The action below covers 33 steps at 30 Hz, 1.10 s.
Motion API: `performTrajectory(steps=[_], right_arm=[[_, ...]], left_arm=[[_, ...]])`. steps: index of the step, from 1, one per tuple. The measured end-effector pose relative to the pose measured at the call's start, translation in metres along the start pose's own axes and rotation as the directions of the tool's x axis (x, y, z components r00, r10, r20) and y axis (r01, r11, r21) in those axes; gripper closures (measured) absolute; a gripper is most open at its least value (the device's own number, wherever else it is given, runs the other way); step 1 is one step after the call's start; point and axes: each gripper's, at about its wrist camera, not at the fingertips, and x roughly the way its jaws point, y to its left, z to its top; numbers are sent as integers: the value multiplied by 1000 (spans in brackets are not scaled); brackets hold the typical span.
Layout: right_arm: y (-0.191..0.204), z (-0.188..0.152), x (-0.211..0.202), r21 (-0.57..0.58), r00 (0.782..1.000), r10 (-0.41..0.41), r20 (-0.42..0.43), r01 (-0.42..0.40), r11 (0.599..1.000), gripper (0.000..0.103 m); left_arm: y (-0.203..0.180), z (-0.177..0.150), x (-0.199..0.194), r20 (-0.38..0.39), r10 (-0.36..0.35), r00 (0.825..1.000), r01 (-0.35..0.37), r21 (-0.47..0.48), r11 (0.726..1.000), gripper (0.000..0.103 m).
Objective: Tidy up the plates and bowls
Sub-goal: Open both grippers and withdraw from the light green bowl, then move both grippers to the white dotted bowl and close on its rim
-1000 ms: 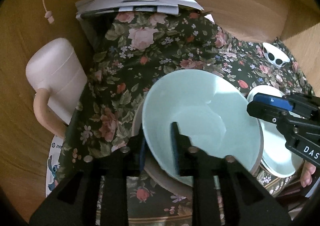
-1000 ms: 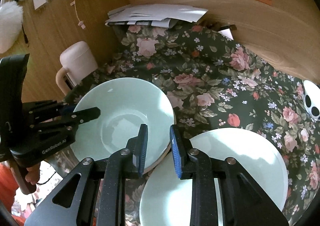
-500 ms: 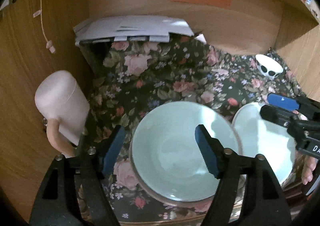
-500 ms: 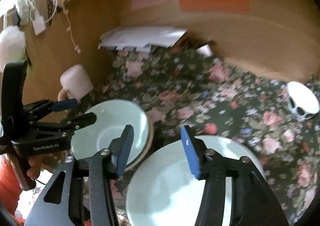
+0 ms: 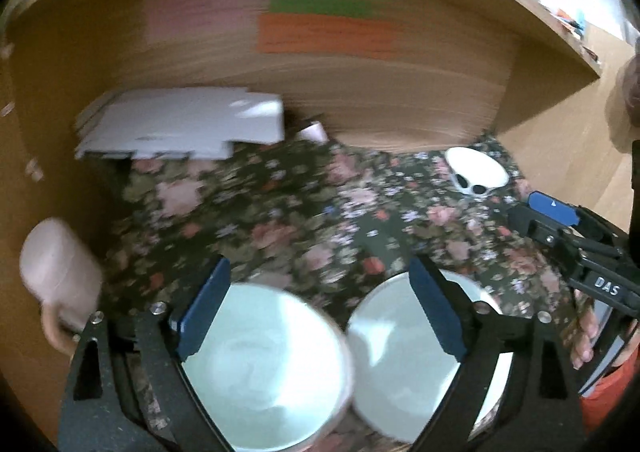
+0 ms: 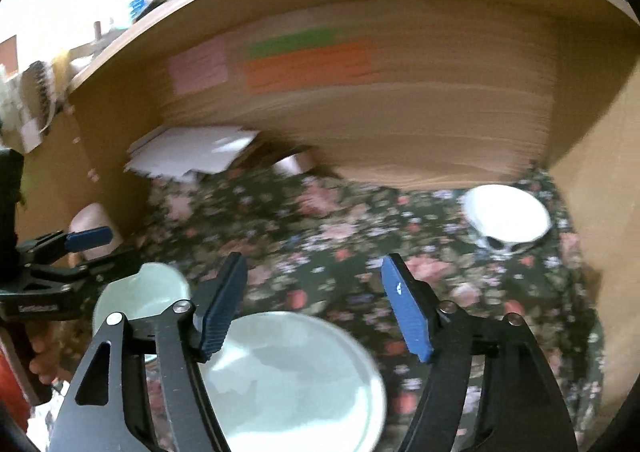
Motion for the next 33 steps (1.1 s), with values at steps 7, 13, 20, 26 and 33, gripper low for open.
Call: performTrajectory(steps=[7, 13, 20, 26, 33], right_arm=[[-50, 8, 6, 69, 996, -87, -6, 87, 994, 36], [-94, 14, 19, 123, 987, -161, -20, 162, 979, 36], [-146, 20, 42, 194, 974, -219, -52, 225, 955, 36], [-181, 19, 69, 222, 961, -253, -111, 273, 936, 36], [-216, 12, 106, 267, 937, -275, -217, 328, 906, 55]], left_arm=[[-35, 27, 39, -59, -67, 996, 68, 19, 997, 9], [-57, 44, 76, -112, -79, 991, 81, 21, 996, 9], [-74, 64, 111, -118, -78, 990, 83, 36, 996, 9], [-81, 81, 145, -132, -70, 989, 72, 10, 997, 9], [-96, 91, 171, -142, -50, 989, 57, 45, 997, 9]])
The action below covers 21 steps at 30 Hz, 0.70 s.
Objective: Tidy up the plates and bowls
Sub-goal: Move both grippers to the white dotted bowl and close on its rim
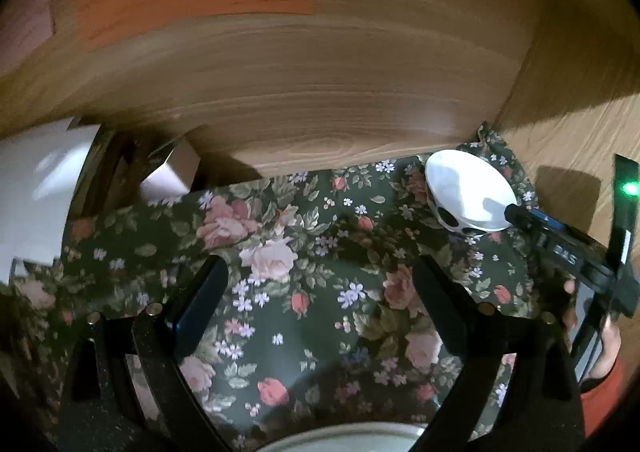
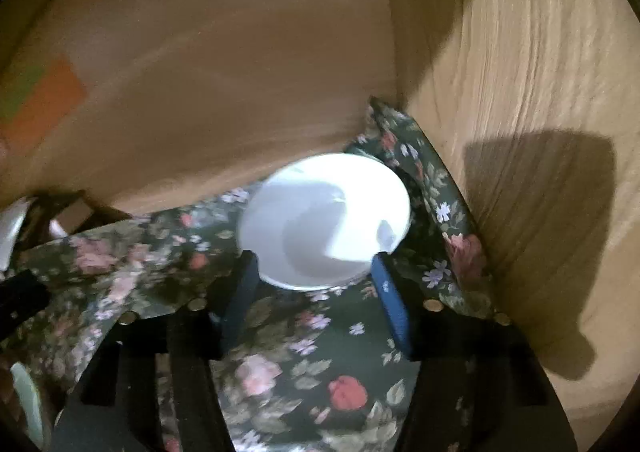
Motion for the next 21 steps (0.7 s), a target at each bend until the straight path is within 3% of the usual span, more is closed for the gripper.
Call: performTrajectory(steps=[1, 4, 7, 13, 16, 21], right_arm=[[-3, 0, 6, 8, 1000, -7, -17, 8, 1000, 60], [-11, 1, 18, 23, 998, -53, -32, 53, 998, 62], [-19, -2, 29, 54, 997, -21, -73, 25, 998, 64], [-17, -3, 32, 32, 997, -47, -61, 49, 998, 69], [-19, -5, 28, 33, 997, -9, -70, 11, 999, 81], [-7, -15, 16, -30, 993, 60, -97, -64, 998, 83]], left_arm=[[-2, 1, 1, 1, 2, 1000, -2, 9, 1000, 9], [-9, 1, 6, 8, 0, 1000, 0, 42, 999, 9], [-17, -2, 12, 9, -2, 1000, 1, 71, 997, 9], [-25, -4, 25, -4, -4, 1000, 4, 93, 996, 9], [-24, -2, 32, -14, -9, 1000, 10, 80, 997, 9], [-22, 0, 40, -26, -5, 1000, 7, 63, 998, 9]])
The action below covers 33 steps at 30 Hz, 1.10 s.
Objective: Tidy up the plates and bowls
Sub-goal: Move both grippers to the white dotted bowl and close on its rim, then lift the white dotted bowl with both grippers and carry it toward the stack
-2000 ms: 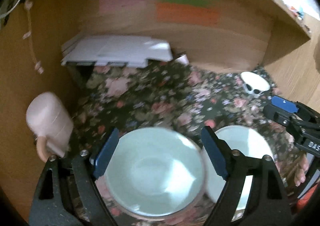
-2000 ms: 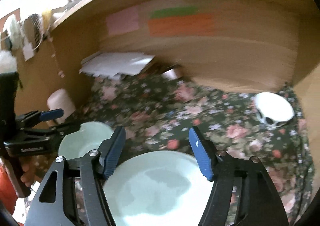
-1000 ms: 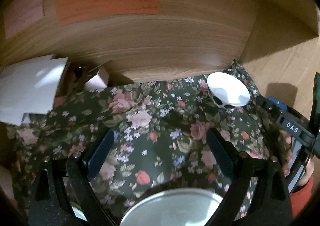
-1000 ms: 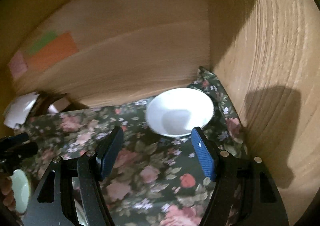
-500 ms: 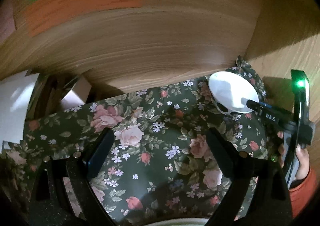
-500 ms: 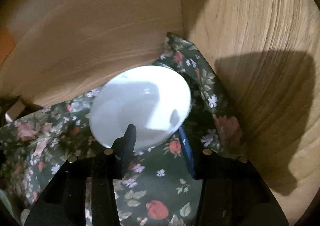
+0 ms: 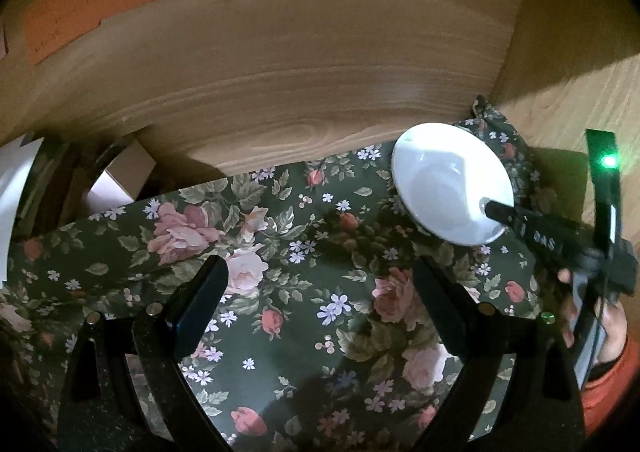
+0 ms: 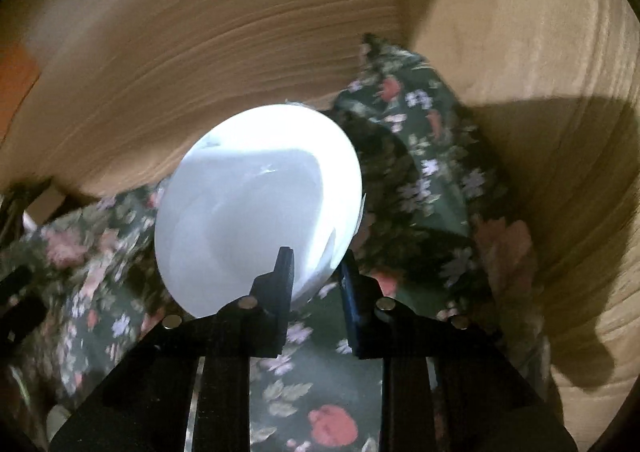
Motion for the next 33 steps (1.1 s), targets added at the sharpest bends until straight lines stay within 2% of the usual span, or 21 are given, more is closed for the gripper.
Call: performTrajectory(steps=[5, 9, 19, 24, 26, 30, 33], right_arm=[[17, -13, -14, -63, 997, 69, -25, -70, 996, 83], [29, -20, -26, -108, 994, 104, -37, -108, 988, 83], [22, -3, -10, -60, 989, 139, -49, -141, 988, 81], [26, -2, 1, -48, 988, 147, -51, -150, 988, 71], [27, 0, 2, -54, 988, 149, -46, -152, 987, 68], [25, 5, 6, -44, 986, 158, -47, -160, 986, 68], [24, 6, 7, -67, 989, 145, -40, -147, 987, 68]], left_arm=[[3, 1, 14, -37, 11, 999, -12, -30, 999, 9], [4, 2, 24, -54, 46, 997, -48, -41, 998, 9], [-1, 11, 51, -90, 89, 992, -93, -41, 995, 9], [-8, 14, 65, -123, 56, 991, -62, -41, 997, 17], [-9, 17, 70, -130, 56, 990, -63, -54, 997, 23], [-5, 26, 77, -135, 32, 990, -46, -96, 994, 33], [2, 32, 88, -174, -27, 984, 0, -153, 988, 41]])
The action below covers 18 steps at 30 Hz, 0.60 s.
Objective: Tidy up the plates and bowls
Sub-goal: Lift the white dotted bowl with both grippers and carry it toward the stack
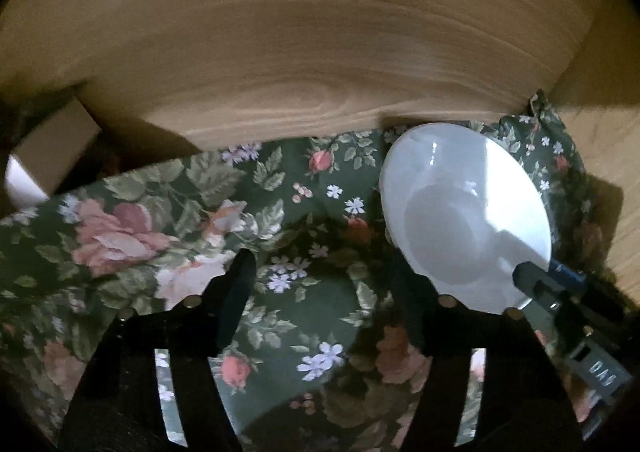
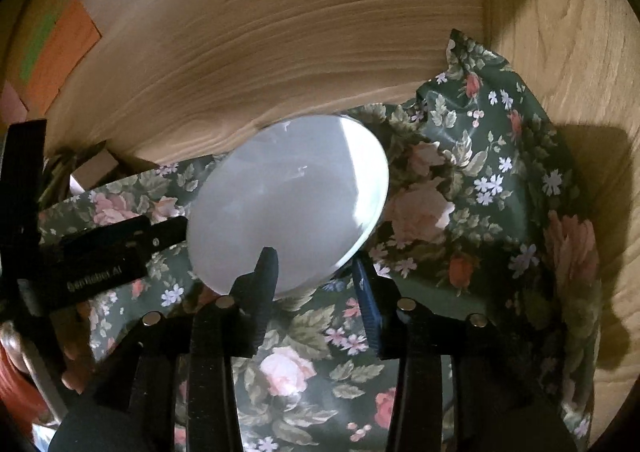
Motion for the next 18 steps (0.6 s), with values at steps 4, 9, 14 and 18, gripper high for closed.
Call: performTrajectory(steps=[4, 9, 14, 18], right_arm=[[1, 1, 2, -16, 1000, -3, -1, 3, 1000, 67], [-3, 3, 2, -12, 999, -26, 19, 26, 1000, 67], [-8, 3, 1, 6, 999, -27, 22, 26, 1000, 67], [-9, 3, 0, 7, 999, -37, 35, 37, 999, 67]], left_arm=[[11, 6, 6, -33, -58, 998, 55, -93, 994, 43], [8, 6, 6, -25, -70, 997, 67, -116, 991, 43], [6, 10, 11, -36, -106, 994, 99, -152, 983, 51], [6, 12, -1, -7, -114, 993, 112, -166, 980, 51]])
